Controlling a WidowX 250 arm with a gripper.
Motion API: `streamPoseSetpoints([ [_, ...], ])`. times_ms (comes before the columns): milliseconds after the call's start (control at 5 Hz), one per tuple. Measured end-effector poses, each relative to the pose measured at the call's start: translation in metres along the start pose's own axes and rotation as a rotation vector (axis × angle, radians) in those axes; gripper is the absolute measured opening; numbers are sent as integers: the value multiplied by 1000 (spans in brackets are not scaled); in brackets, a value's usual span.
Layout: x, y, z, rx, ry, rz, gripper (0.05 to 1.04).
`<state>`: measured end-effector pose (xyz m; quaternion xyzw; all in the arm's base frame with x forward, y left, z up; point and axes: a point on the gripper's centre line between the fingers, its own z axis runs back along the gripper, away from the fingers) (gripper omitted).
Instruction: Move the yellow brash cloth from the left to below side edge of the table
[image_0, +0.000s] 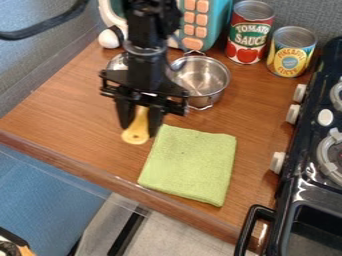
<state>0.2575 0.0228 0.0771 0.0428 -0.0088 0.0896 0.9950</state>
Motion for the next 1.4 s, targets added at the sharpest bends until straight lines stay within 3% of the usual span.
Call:
streamPoseSetpoints([
  [200,1,15,-10,38,-17,-25,456],
  [400,-3,37,-36,68,-3,-33,456],
  [600,-4,46,-54,68,-11,-61,456],
  [800,0,44,-56,53,-18,-96,516],
  [1000,-1,42,-55,23,-8,-141,810],
  [1200,0,48,-23,-21,-52,-171,1007],
  [1400,-6,57,0,-43,-86,-204,1006],
])
